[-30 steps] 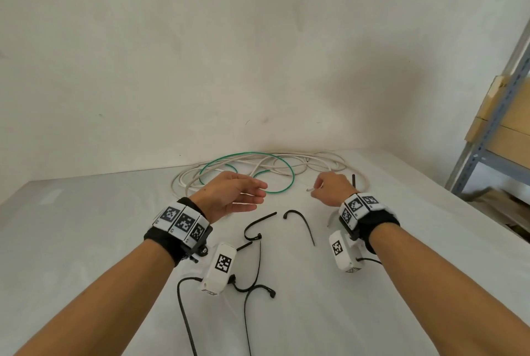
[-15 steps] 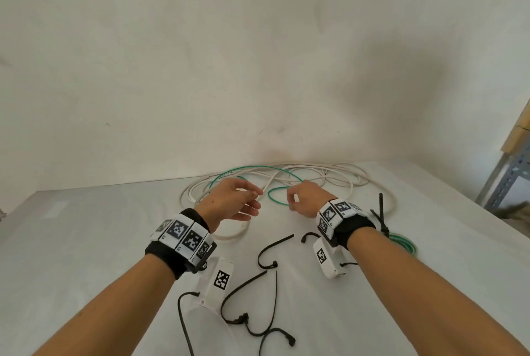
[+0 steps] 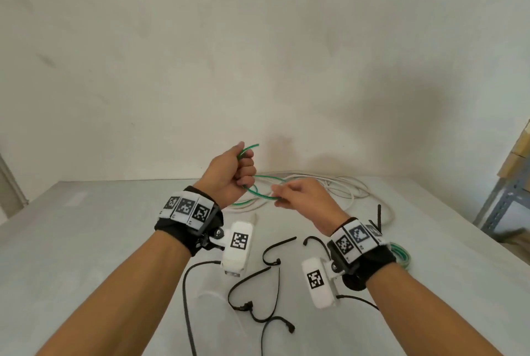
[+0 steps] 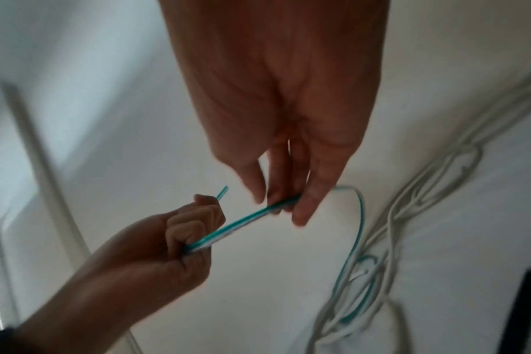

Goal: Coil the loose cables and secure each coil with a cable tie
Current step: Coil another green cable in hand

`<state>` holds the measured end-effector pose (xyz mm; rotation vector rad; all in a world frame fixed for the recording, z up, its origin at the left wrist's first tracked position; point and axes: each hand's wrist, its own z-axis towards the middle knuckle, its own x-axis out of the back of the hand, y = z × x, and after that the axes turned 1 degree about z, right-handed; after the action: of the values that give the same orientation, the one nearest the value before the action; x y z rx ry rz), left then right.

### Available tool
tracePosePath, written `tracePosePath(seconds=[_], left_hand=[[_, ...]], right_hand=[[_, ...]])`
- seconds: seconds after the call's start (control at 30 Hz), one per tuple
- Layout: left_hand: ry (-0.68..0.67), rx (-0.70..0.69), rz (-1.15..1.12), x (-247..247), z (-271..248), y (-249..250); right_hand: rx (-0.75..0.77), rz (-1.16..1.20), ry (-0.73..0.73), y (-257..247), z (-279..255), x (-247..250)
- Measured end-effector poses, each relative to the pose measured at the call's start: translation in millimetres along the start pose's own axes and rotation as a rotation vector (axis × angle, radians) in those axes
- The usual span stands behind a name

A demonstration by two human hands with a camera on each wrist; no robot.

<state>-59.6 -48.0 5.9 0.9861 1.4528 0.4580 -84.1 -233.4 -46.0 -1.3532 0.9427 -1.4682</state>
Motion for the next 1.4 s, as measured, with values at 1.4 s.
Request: tracePosePath(seconds=[1.4], left_hand=[[-0.058,-0.032,0.539,10,-92,17]], right_hand=[[0.090,0.050,-0.381,-104,-36,-16]])
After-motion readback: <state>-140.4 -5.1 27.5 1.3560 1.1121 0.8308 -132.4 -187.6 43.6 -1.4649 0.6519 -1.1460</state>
